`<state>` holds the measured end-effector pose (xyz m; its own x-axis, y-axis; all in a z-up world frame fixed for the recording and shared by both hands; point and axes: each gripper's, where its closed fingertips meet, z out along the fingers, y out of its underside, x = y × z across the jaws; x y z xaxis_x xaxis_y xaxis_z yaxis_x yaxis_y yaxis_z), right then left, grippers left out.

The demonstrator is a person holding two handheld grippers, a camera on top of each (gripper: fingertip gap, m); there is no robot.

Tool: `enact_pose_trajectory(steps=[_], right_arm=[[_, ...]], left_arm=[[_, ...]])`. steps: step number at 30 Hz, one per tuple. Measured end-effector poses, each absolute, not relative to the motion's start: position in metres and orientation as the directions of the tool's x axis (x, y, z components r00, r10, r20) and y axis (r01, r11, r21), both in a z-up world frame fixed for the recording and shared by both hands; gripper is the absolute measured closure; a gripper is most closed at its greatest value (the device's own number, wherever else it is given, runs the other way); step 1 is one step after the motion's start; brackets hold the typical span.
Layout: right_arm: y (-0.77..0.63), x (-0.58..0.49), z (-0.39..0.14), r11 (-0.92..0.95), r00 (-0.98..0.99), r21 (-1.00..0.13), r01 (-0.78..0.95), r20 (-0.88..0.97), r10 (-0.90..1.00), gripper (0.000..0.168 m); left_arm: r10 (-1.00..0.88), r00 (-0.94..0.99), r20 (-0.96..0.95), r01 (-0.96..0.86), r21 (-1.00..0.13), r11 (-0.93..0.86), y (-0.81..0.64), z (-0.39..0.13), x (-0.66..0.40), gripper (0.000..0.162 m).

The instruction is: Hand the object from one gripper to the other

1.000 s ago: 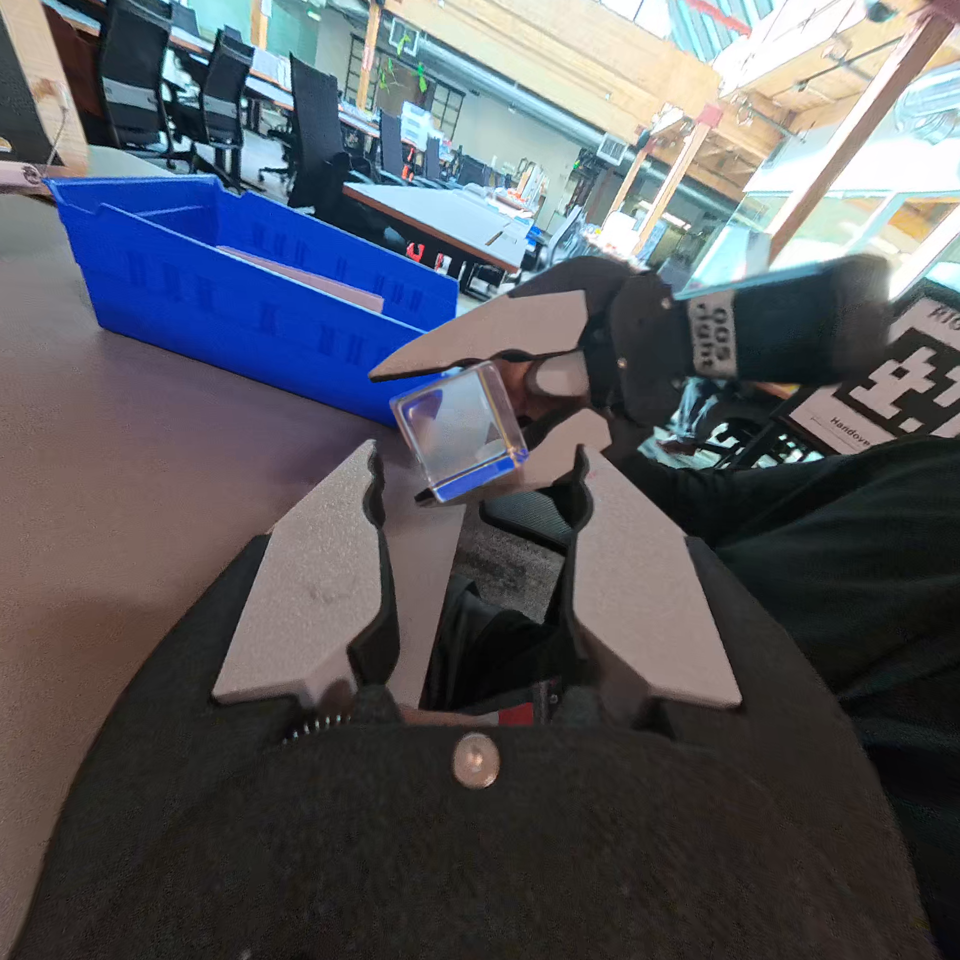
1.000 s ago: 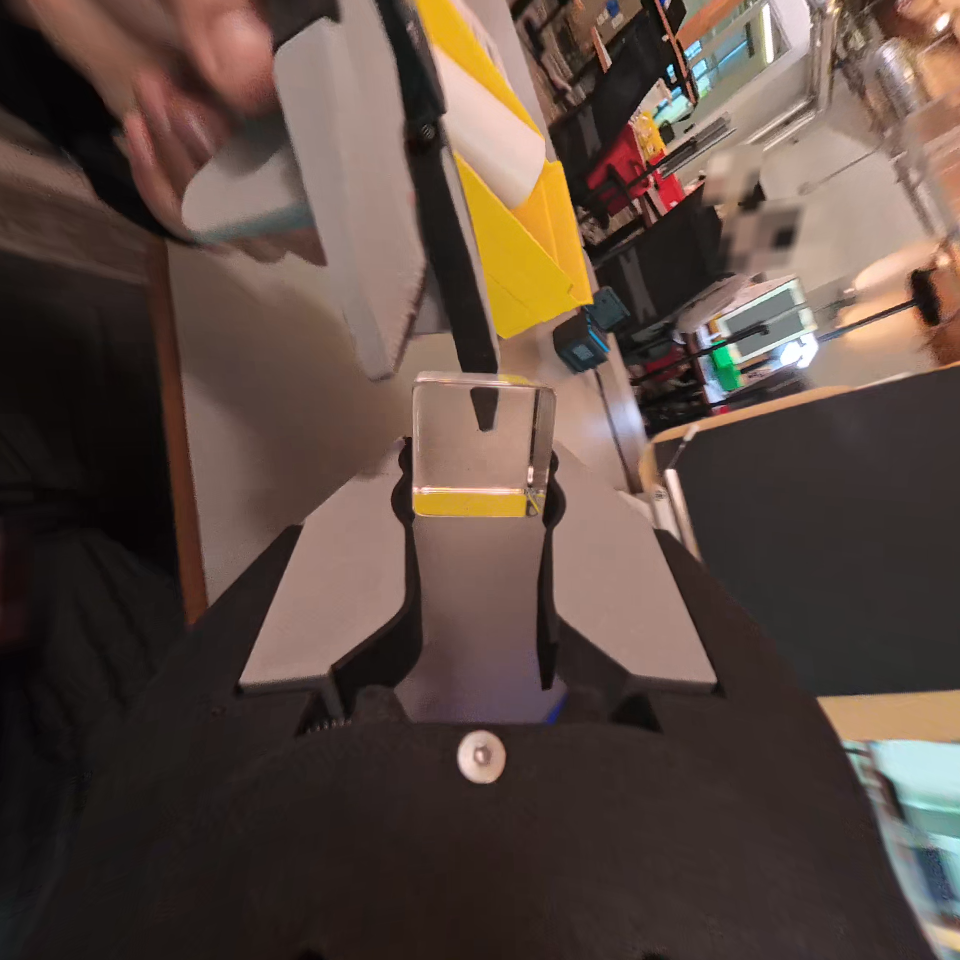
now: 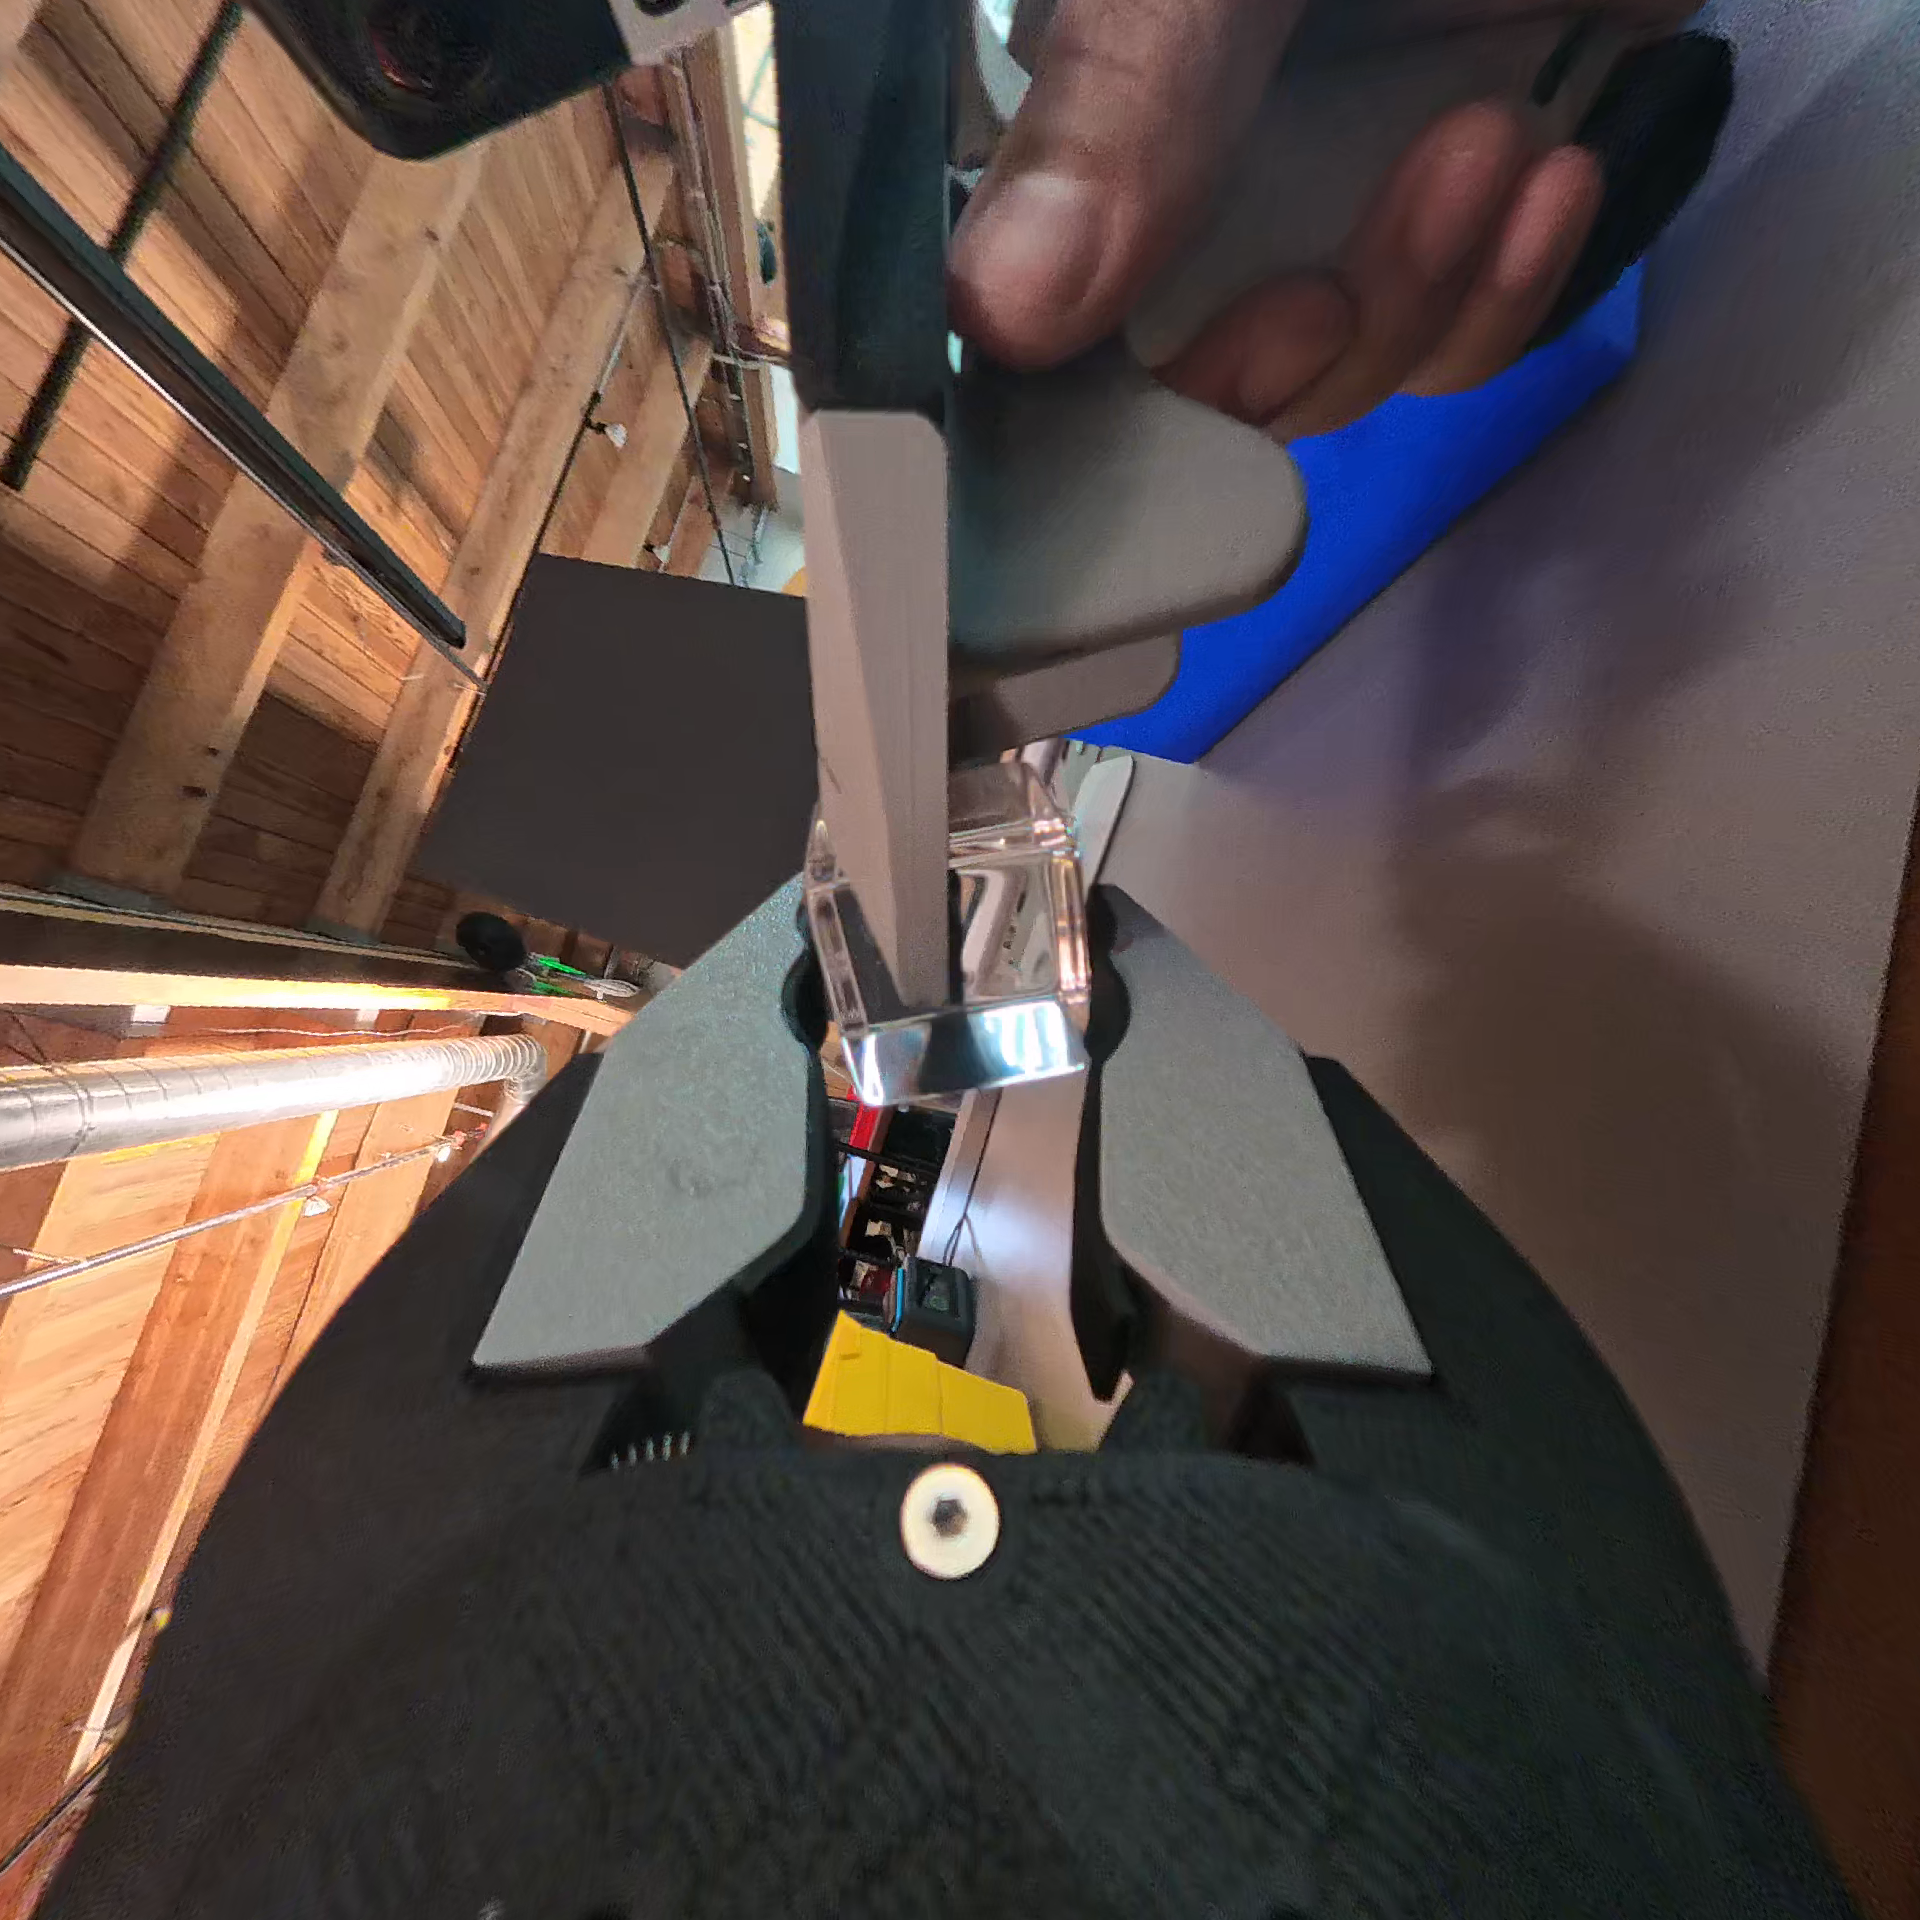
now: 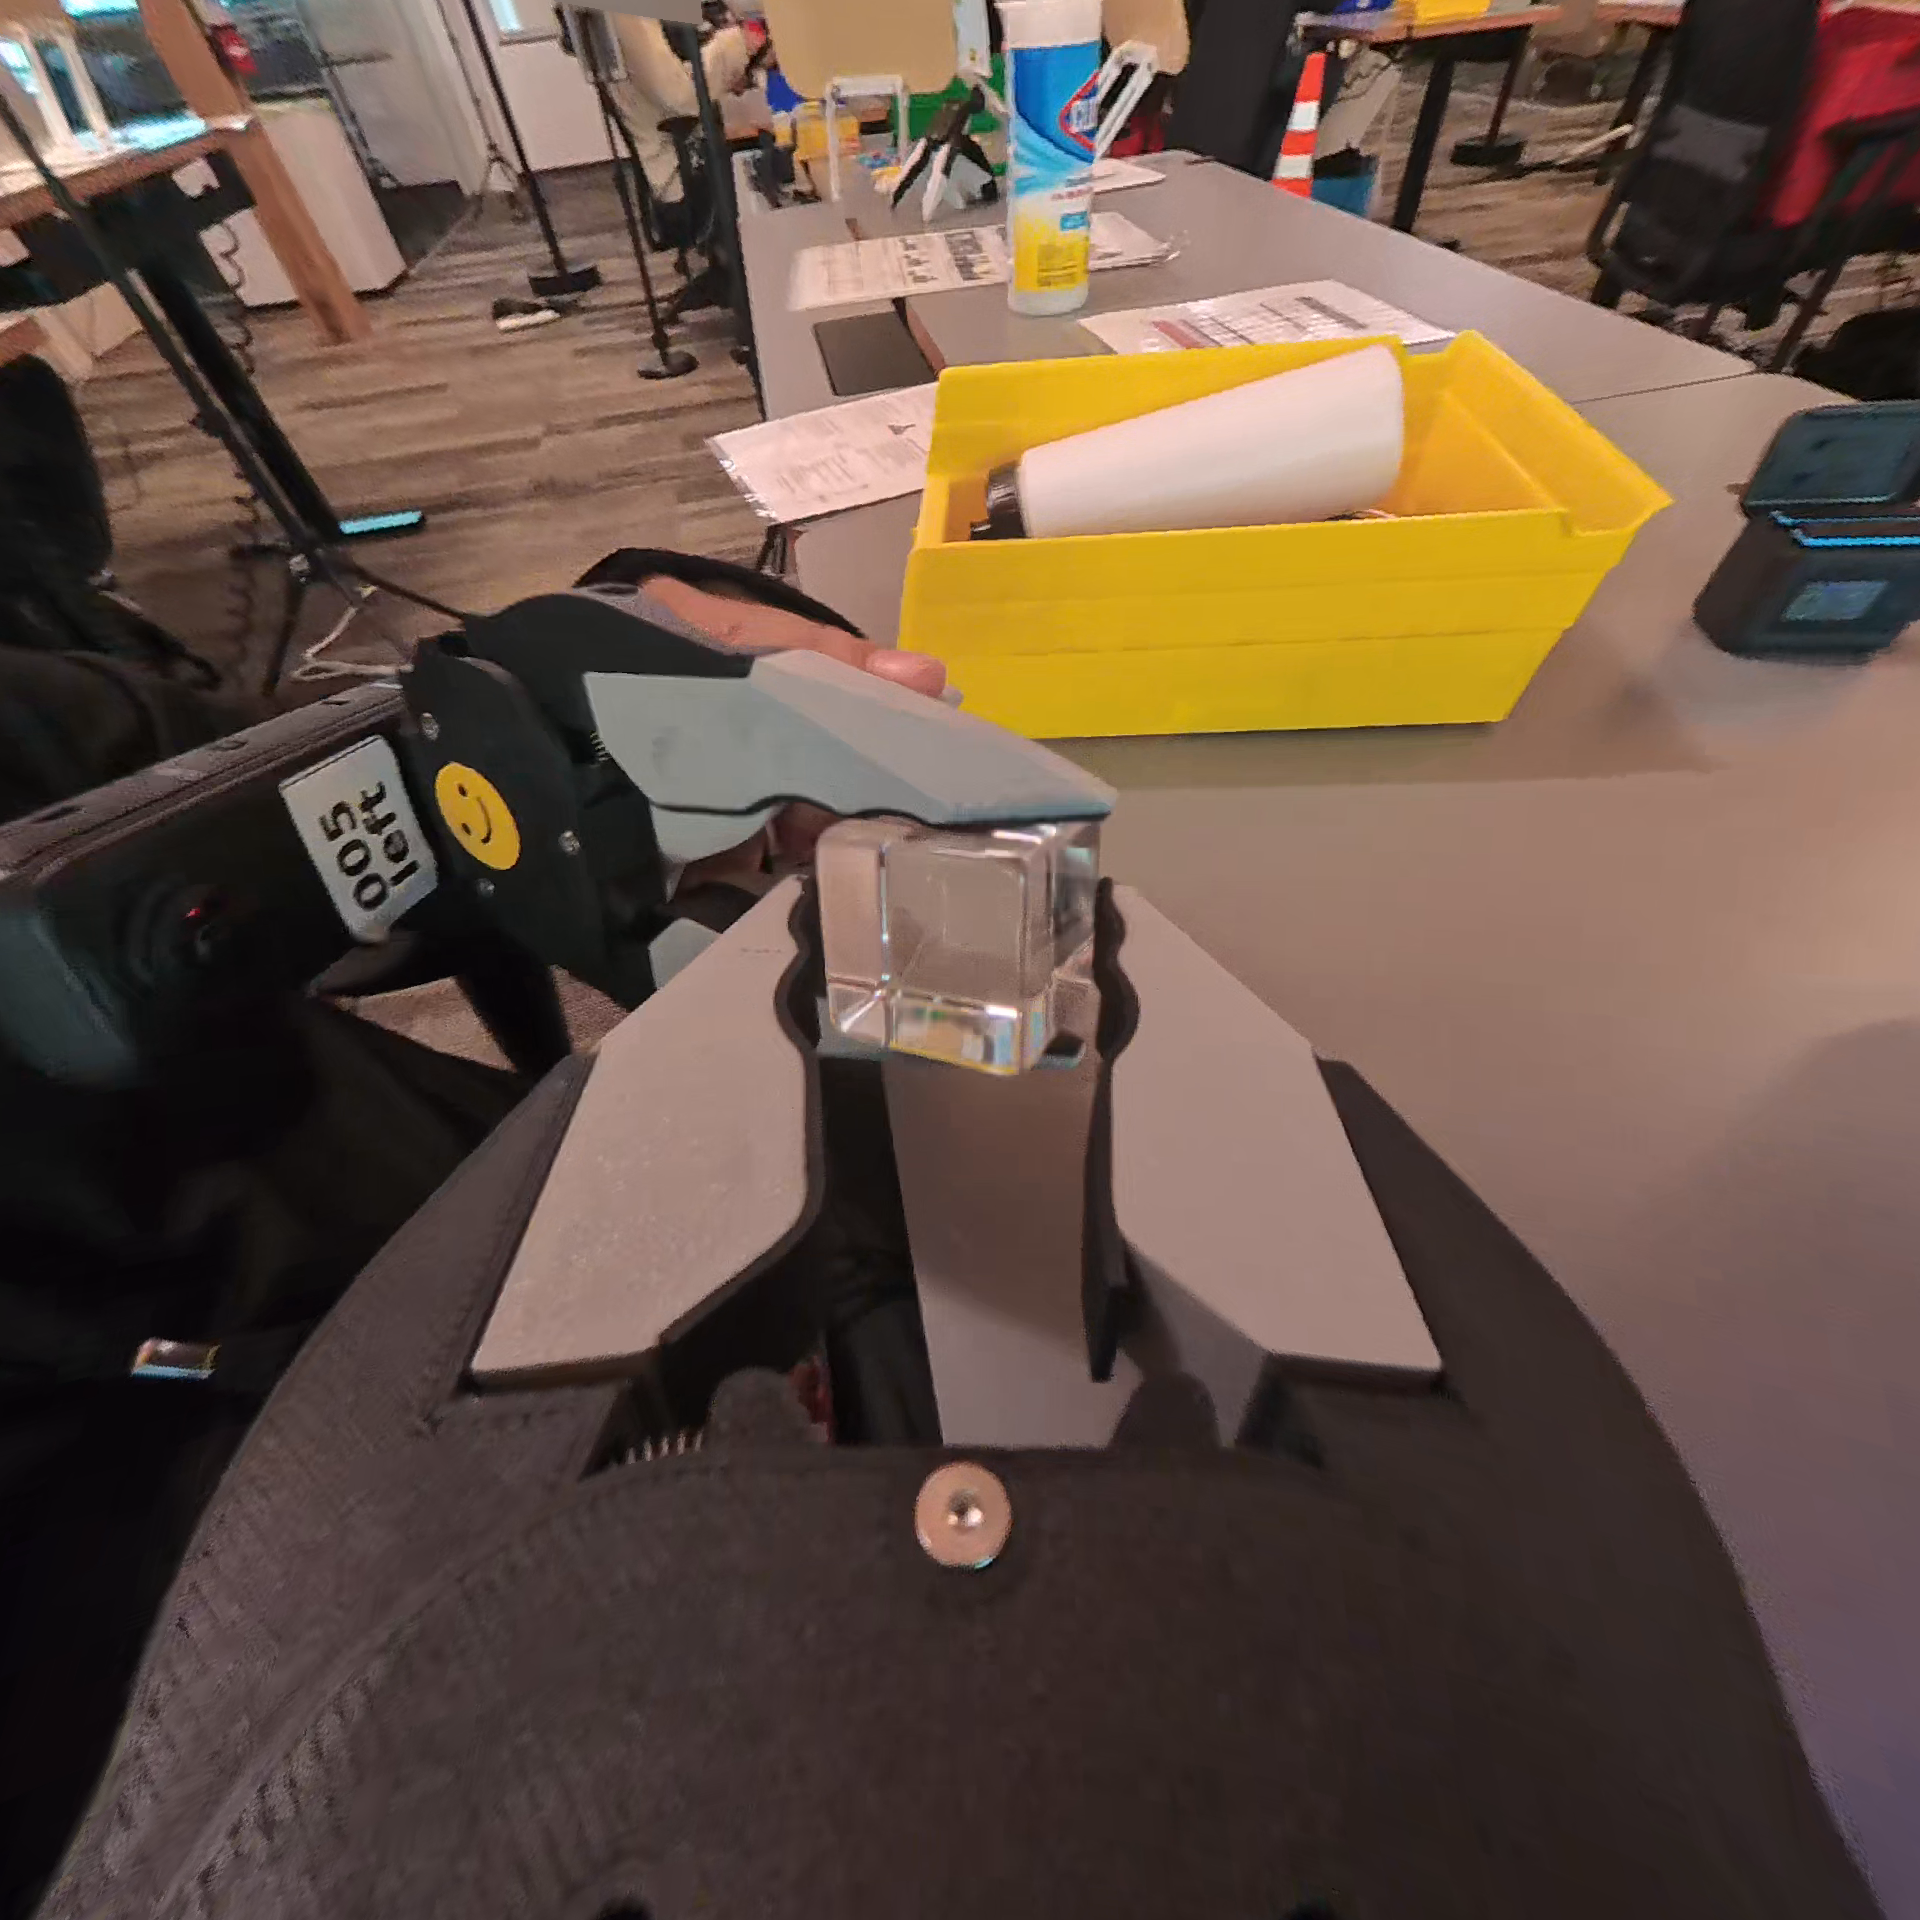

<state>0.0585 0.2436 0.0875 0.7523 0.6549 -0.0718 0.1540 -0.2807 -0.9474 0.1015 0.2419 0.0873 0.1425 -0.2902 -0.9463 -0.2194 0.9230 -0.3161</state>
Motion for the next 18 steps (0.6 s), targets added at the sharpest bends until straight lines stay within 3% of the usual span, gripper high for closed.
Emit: enact_pose_trajectory(steps=[4, 8, 13, 18], right_arm=[[0.250, 0.057, 0.076, -0.260, 0.779, -0.931, 0.256, 0.039, 0.626, 0.121], [0.259, 0.063, 0.068, -0.255, 0.816, -0.907, 0.334, 0.144, 0.559, 0.123], [0.256, 0.062, 0.081, -0.266, 0.805, -0.945, 0.189, -0.007, 0.593, 0.124], [0.243, 0.055, 0.090, -0.321, 0.701, -0.946, 0.053, -0.194, 0.687, 0.124]], left_arm=[[-0.338, 0.106, -0.935, -0.214, -0.353, 0.911, 0.240, 0.079, 0.105, 0.118], [-0.291, 0.108, -0.951, -0.236, -0.309, 0.922, 0.243, 0.079, 0.105, 0.118], [-0.394, 0.134, -0.909, -0.182, -0.413, 0.892, 0.240, 0.091, 0.100, 0.117], [-0.480, 0.094, -0.872, -0.121, -0.488, 0.864, 0.230, 0.100, 0.094, 0.106]])
